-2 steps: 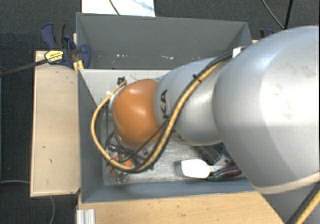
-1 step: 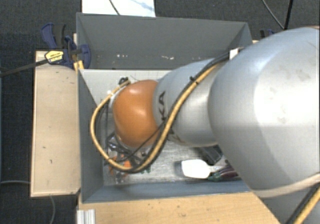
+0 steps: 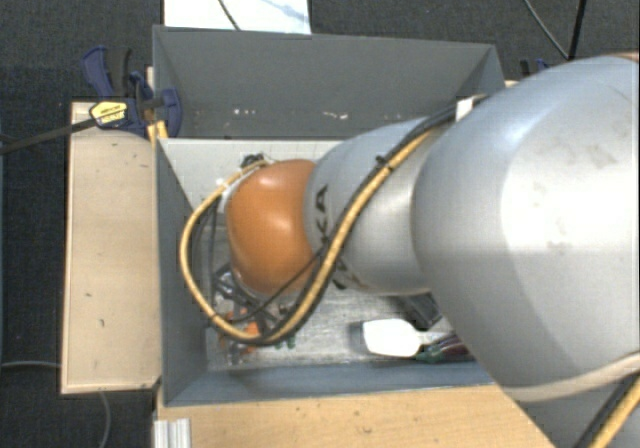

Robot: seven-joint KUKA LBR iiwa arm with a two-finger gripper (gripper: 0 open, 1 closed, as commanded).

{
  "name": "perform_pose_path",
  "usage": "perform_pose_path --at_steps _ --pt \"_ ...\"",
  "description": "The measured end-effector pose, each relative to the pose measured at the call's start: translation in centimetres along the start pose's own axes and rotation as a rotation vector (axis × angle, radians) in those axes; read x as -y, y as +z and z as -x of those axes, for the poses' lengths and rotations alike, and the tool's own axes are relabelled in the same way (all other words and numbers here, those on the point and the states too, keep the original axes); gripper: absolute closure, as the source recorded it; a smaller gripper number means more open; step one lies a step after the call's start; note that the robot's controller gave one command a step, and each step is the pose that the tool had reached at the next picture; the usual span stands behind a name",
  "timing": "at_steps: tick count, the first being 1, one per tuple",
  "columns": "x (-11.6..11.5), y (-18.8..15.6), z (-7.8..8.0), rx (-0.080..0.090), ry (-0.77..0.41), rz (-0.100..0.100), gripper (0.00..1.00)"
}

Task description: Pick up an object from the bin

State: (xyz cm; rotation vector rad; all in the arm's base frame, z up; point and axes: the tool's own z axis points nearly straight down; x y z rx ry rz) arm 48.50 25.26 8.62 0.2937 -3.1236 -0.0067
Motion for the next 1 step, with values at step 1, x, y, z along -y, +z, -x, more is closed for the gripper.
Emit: perform_pose_path --at_steps 1 --pt "0.11 -0.9 0.01 0.007 0.06 -0.001 1.0"
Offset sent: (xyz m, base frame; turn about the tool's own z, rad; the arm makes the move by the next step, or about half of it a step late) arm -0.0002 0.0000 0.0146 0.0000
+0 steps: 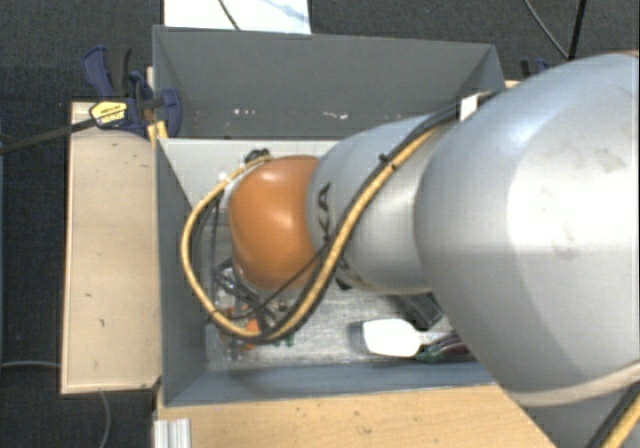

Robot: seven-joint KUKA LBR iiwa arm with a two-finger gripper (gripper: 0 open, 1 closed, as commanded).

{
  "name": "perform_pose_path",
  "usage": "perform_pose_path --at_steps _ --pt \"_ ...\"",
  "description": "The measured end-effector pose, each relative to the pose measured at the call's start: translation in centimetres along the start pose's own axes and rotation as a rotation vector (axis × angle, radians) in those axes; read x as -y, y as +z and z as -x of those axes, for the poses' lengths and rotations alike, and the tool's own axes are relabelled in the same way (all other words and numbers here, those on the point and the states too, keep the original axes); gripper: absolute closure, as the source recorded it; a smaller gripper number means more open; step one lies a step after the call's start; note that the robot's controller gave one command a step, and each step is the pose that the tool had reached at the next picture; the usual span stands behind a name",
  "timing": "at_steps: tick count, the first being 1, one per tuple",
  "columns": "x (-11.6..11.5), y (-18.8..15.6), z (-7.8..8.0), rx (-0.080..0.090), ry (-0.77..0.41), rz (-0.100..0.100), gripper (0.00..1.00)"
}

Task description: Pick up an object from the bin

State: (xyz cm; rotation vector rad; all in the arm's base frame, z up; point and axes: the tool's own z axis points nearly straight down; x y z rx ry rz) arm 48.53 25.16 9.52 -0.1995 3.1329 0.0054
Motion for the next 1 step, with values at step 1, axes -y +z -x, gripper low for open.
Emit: perform_pose_path --at_steps 1 --pt "0.03 -0.7 0.04 0.0 -0.001 -0.001 1.0"
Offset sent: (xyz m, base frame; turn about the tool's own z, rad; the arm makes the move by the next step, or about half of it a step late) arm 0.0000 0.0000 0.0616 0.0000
